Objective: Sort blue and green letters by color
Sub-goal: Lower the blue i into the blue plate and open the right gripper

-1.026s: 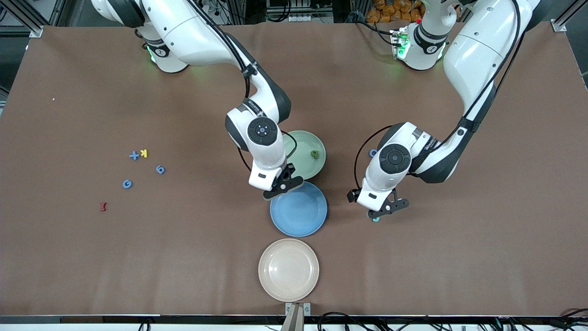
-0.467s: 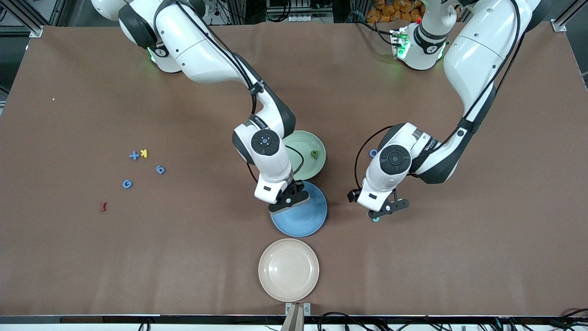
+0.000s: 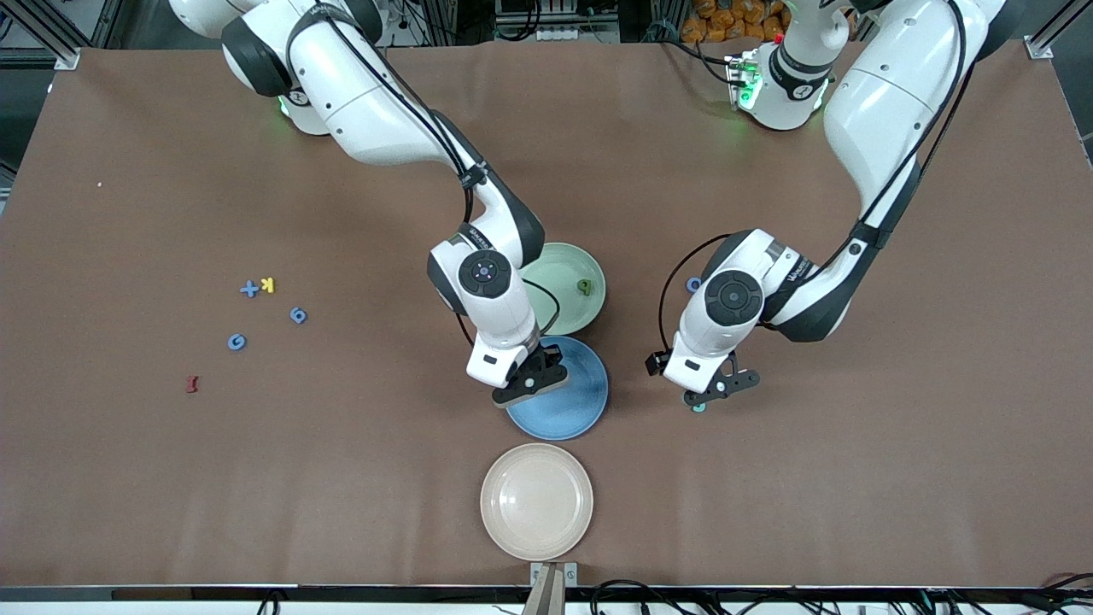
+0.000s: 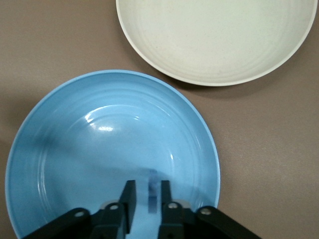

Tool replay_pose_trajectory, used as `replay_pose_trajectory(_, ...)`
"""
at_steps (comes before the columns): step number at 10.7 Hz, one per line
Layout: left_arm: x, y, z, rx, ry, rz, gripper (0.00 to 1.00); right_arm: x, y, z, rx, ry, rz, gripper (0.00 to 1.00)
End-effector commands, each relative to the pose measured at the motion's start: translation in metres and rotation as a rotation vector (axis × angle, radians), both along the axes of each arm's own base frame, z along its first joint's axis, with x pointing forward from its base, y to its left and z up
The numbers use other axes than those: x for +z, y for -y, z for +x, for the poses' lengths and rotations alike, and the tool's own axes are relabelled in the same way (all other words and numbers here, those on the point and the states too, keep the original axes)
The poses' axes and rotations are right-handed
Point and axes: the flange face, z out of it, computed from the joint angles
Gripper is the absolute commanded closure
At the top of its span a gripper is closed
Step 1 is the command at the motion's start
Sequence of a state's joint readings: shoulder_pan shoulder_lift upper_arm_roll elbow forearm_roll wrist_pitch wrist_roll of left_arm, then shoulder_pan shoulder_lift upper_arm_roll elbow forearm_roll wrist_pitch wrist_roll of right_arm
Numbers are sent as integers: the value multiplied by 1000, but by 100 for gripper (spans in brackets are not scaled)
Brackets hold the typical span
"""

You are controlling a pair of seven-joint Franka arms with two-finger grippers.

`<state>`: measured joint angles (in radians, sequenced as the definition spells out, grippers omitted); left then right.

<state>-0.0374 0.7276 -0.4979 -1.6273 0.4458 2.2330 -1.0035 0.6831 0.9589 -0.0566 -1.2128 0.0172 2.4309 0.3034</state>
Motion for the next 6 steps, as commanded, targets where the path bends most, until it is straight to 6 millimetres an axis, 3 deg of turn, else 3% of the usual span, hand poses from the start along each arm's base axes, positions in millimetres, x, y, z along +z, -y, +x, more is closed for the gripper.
replay_pose_trajectory(1,2,-7,1,-14,-10,-4,0,2,-4,5,-7,4,10,0)
replay_pose_trajectory(3,0,-22,2,-27,-20,1,0,14,-8,-2,1,-33,-22,0)
replay_pose_trajectory(6,-5,-24,-4,-40,-36,7,0,47,0,-11,26,-117,-104,0)
